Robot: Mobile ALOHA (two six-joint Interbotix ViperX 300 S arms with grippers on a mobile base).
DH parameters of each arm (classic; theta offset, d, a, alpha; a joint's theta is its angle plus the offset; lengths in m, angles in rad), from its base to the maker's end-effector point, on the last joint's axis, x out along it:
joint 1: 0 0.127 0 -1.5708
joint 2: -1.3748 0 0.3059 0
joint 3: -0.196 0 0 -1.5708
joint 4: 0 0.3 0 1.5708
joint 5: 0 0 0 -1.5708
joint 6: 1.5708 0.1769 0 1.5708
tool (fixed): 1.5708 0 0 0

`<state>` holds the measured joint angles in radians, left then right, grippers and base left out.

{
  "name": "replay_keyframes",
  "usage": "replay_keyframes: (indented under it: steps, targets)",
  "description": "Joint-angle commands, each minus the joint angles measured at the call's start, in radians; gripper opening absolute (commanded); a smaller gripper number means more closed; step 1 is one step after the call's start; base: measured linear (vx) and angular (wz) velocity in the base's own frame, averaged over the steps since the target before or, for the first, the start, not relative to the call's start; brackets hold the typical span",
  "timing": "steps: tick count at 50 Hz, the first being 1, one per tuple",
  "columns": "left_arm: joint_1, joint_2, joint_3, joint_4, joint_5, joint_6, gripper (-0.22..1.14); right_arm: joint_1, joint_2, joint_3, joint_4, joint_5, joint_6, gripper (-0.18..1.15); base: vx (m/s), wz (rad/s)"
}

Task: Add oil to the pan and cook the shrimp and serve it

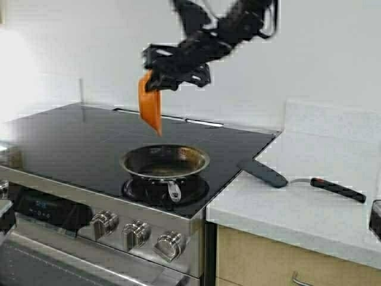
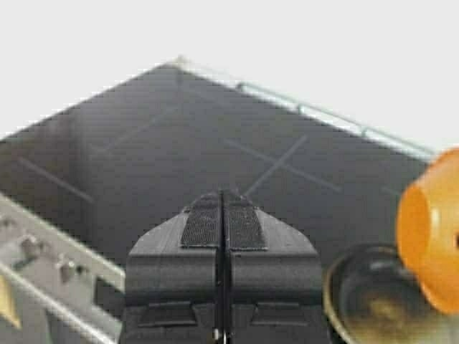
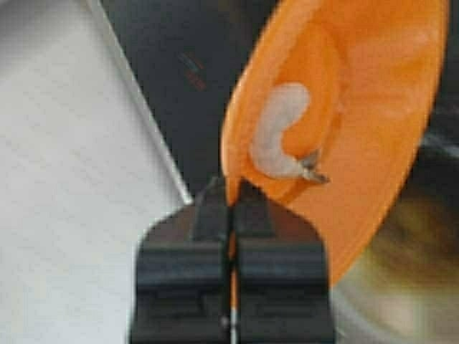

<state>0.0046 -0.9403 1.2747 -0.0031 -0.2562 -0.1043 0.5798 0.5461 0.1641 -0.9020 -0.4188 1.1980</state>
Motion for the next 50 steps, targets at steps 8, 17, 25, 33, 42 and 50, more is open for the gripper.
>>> replay_keyframes:
  steps: [8, 17, 25, 33, 42, 50]
  targets:
    - [0.002, 0.008, -0.017, 0.0, -0.006, 0.0, 0.03, -0.092, 0.037, 0.078, 0.153, -0.328, 0.0, 0.05, 0.0, 0.0]
    - [0.002, 0.008, -0.017, 0.0, -0.005, 0.003, 0.03, -0.124, 0.147, 0.069, 0.169, -0.557, 0.075, 0.06, 0.0, 0.0]
    - [0.0, 0.009, -0.015, 0.0, -0.005, 0.005, 0.03, -0.147, 0.252, 0.055, 0.235, -0.727, 0.152, 0.06, 0.0, 0.0]
    - [0.002, 0.008, -0.015, 0.0, -0.002, 0.006, 0.03, -0.161, 0.316, 0.038, 0.284, -0.81, 0.178, 0.06, 0.0, 0.0]
    - [0.002, 0.009, -0.015, 0.0, 0.002, 0.008, 0.03, -0.176, 0.359, 0.003, 0.308, -0.854, 0.264, 0.06, 0.0, 0.0]
    - [0.0, 0.009, -0.015, 0.0, 0.002, 0.008, 0.03, -0.195, 0.41, -0.04, 0.321, -0.861, 0.325, 0.06, 0.0, 0.0]
